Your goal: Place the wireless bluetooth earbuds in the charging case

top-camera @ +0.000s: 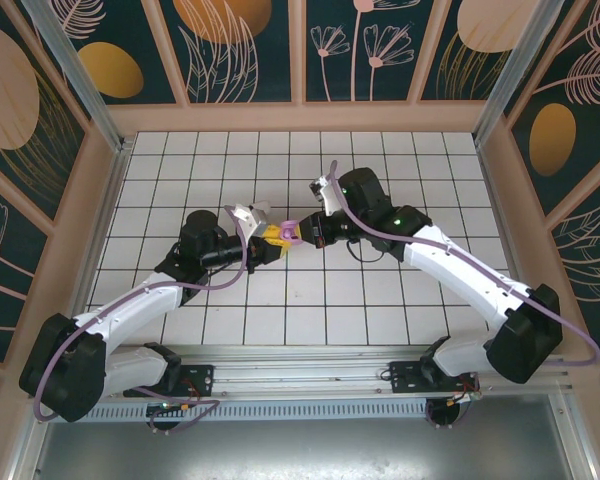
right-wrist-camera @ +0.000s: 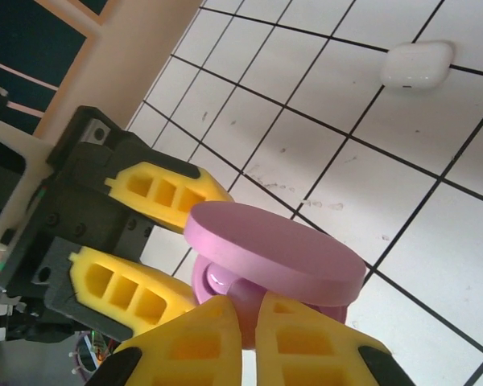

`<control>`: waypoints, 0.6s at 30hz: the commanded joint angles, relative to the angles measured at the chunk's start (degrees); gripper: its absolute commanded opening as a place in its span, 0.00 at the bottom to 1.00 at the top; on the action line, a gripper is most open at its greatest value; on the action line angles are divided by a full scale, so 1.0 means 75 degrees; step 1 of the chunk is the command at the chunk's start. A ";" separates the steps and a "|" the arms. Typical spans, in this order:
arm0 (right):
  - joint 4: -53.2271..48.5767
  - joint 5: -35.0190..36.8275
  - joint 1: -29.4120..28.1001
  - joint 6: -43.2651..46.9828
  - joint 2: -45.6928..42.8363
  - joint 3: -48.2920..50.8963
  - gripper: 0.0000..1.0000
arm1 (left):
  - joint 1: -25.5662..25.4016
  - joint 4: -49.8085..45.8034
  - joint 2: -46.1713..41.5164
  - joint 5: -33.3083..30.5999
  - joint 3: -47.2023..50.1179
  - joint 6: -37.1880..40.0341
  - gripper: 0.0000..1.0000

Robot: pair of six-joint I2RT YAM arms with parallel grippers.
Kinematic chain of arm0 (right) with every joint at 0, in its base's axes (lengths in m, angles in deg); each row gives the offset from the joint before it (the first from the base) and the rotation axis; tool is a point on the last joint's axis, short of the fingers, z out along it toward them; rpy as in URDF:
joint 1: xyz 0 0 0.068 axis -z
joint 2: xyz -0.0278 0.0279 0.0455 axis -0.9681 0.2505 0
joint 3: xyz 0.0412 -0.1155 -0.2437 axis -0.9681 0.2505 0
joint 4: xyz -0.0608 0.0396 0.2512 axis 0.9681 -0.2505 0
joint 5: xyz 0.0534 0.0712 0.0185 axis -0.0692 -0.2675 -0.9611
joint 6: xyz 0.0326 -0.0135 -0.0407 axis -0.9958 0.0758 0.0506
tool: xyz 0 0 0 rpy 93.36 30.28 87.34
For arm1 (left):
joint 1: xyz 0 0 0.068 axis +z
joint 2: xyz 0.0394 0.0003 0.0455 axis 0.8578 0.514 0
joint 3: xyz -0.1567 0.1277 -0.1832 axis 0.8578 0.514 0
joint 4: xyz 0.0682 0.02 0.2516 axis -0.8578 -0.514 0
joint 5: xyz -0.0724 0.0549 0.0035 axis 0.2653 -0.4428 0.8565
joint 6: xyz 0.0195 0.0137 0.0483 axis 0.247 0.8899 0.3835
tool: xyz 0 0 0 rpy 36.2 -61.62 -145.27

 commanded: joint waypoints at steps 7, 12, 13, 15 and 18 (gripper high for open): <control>-0.0100 -0.0305 0.0197 0.0188 0.0091 0.0024 0.08 | 0.0039 0.0235 -0.0180 0.0366 -0.0152 0.0018 0.00; -0.0081 -0.0689 0.0264 0.0104 0.0091 0.0070 0.08 | 0.0037 0.0583 -0.0187 0.0565 -0.0032 0.0014 0.00; -0.0076 -0.0769 0.0263 0.0086 0.0085 0.0074 0.09 | 0.0040 0.0663 -0.0188 0.0597 -0.0025 0.0015 0.00; -0.0092 -0.0903 0.0263 0.0045 0.0080 0.0074 0.09 | 0.0036 0.0751 -0.0200 0.0627 -0.0013 0.0015 0.00; -0.0166 -0.0935 0.0265 0.0010 0.0056 0.0089 0.09 | 0.0034 0.0754 -0.0202 0.0615 -0.0035 0.0035 0.00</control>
